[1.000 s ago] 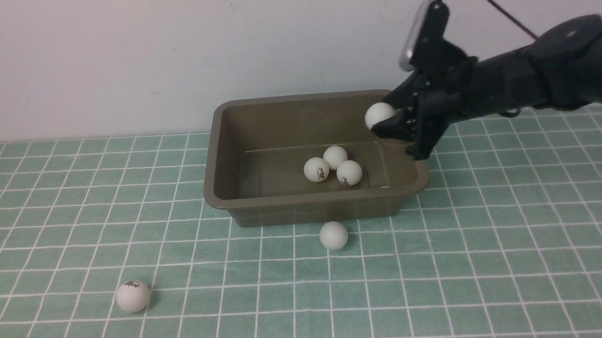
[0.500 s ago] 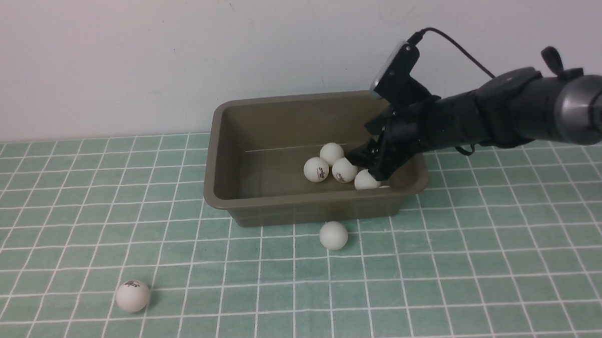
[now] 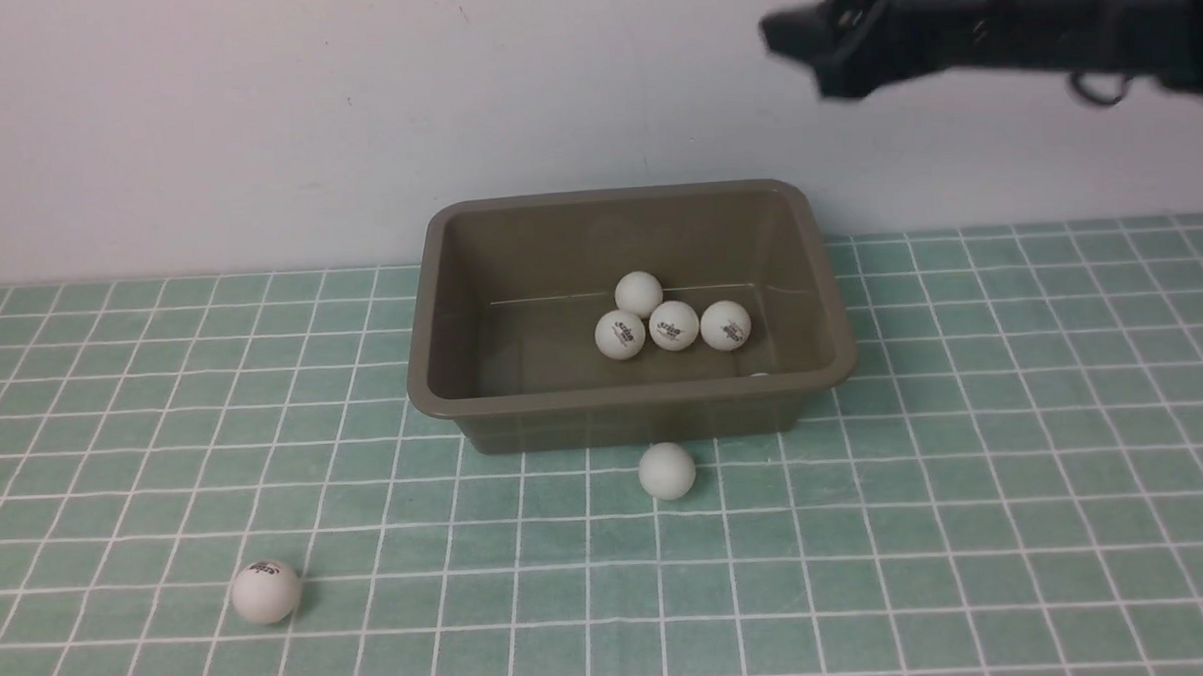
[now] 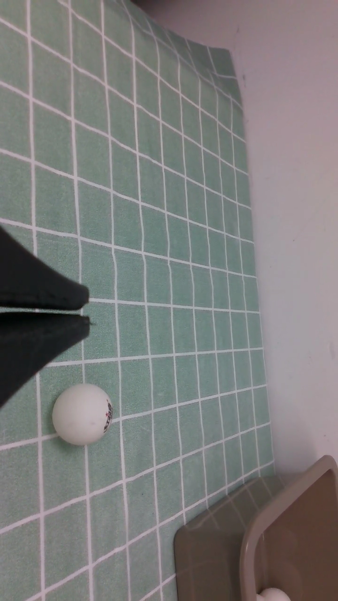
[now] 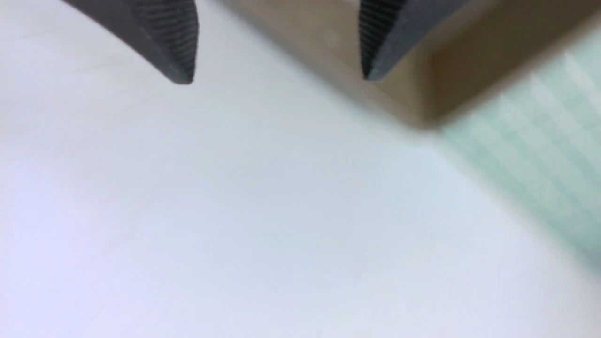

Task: Put the table tennis balls in the box on the green coffee tablecloth.
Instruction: 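Reach for and grasp a ping pong ball on the table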

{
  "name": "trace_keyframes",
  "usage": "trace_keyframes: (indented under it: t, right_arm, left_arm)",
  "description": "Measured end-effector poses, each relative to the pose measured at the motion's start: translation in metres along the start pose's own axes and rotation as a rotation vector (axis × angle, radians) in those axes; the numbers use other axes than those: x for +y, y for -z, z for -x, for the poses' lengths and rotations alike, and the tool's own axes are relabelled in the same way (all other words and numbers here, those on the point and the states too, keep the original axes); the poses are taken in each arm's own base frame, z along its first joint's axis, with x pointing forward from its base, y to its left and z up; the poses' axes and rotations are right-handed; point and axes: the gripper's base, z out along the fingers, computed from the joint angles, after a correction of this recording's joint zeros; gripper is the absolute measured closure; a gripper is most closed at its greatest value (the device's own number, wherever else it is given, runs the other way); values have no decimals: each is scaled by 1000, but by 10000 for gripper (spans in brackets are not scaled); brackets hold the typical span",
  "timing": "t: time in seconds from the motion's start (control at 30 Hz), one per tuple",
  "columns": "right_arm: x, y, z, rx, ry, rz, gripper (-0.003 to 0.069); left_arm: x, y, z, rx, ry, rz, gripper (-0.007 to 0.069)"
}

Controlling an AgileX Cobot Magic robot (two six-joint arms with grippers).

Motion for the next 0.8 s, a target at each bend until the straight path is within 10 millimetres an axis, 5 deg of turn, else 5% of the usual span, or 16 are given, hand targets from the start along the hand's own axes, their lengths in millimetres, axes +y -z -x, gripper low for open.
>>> trace_keyframes:
  t: [0.13, 0.27, 0.43, 0.57, 0.8]
  right_arm:
    - [-1, 80, 47, -53, -10, -10, 326]
    - [28, 126, 49, 144, 26, 124, 462]
    - [65, 152, 27, 391, -33, 237, 653]
    - [86, 165, 2, 436, -117, 247, 666]
    - [120, 182, -79, 418, -305, 153, 667]
  left_arm:
    - [0, 0, 0, 0, 0, 0, 629]
    - [0, 0, 0, 0, 0, 0, 629]
    - [0, 0, 0, 0, 0, 0, 629]
    - [0, 0, 0, 0, 0, 0, 629]
    - [0, 0, 0, 0, 0, 0, 629]
